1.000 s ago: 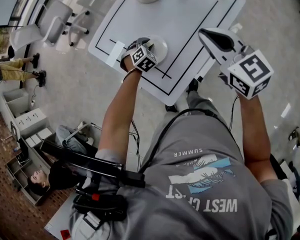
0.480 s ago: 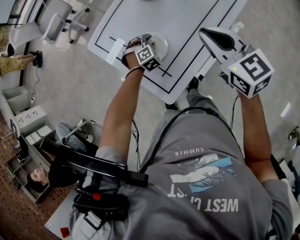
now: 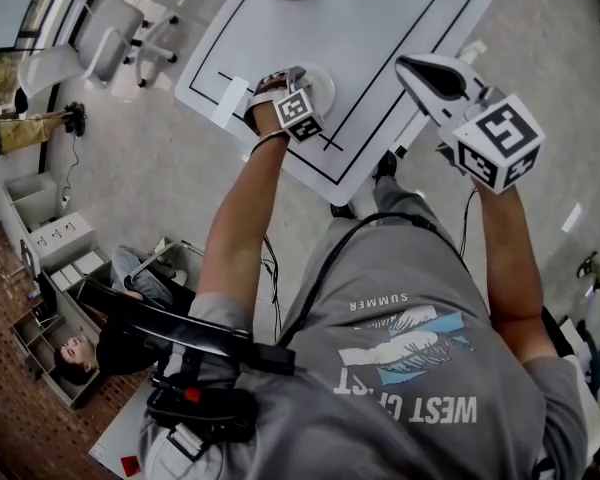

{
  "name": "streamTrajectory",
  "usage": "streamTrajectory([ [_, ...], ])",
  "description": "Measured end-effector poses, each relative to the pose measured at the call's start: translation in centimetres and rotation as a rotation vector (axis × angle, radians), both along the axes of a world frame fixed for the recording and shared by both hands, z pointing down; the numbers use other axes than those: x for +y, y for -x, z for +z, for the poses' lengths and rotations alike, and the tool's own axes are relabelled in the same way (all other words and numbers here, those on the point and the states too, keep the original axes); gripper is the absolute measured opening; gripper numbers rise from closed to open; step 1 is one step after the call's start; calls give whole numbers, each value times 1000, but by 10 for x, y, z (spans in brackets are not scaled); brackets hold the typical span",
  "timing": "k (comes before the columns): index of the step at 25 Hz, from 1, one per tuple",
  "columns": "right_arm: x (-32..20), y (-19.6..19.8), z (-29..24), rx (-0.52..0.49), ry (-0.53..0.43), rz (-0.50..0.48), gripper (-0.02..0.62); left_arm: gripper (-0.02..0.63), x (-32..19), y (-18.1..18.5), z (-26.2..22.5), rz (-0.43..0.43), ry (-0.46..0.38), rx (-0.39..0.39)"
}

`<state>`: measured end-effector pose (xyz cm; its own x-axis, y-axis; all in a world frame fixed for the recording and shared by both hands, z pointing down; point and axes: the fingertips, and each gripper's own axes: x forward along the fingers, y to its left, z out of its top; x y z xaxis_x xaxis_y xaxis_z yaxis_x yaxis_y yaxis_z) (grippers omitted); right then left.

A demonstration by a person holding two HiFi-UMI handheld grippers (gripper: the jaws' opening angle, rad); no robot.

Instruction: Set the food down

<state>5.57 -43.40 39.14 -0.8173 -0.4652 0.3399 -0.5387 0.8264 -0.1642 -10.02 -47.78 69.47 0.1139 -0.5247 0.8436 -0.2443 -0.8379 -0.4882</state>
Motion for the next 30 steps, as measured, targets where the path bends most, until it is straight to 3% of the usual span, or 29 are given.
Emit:
streamTrajectory([
  [6, -16, 10, 17, 1, 14, -15, 8, 128, -10, 7, 13, -26, 52, 33],
  [15, 6, 19, 11, 6, 9, -24, 8, 207, 10, 0, -1, -77, 119, 156],
  [22, 18, 22, 11, 9, 7, -16, 8, 215, 21, -1, -11, -89, 122, 200],
  [24, 19, 23, 13, 11, 7, -12, 8, 215, 21, -2, -11, -65, 106, 185],
  [30, 44, 23, 19, 21, 14, 3, 8, 212, 41, 3, -6, 50, -20, 21],
])
